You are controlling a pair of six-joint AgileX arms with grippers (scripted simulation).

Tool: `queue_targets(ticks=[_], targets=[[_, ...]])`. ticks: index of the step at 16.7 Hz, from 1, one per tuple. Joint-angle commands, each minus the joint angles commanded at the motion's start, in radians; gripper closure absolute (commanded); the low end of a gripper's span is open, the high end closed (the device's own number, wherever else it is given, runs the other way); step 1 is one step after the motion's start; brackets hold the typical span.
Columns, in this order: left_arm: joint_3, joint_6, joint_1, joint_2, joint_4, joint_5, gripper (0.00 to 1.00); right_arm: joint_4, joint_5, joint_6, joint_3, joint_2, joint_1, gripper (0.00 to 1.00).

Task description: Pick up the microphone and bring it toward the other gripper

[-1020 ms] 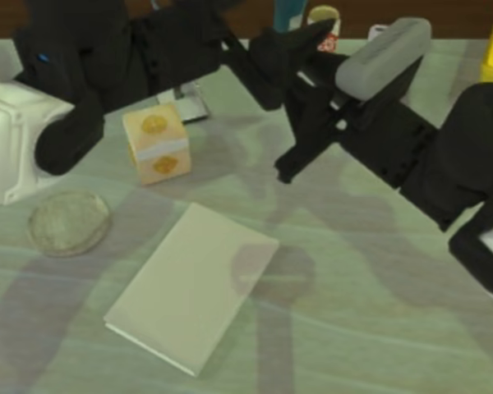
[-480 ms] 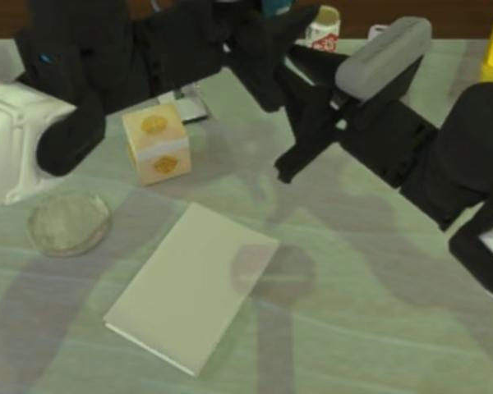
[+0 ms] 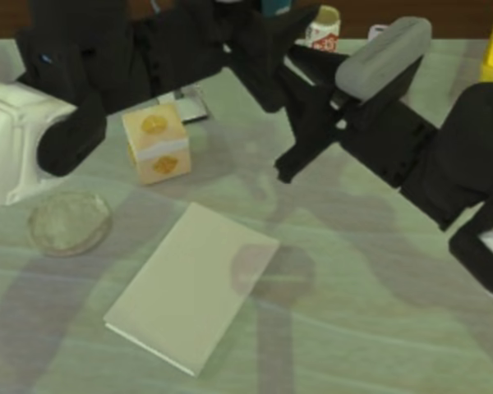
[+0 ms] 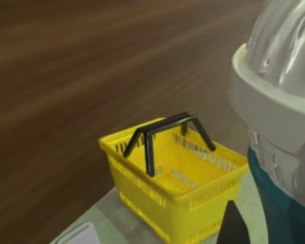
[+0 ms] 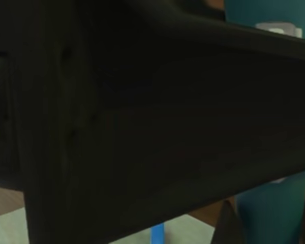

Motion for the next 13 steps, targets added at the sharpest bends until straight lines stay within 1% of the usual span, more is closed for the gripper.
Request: queue_targets(ticks=[13], targets=[[0.000,0.000,0.000,0.000,0.000,0.000,1.00,0.000,0.000,0.000,0.000,0.000,0.000,0.02]])
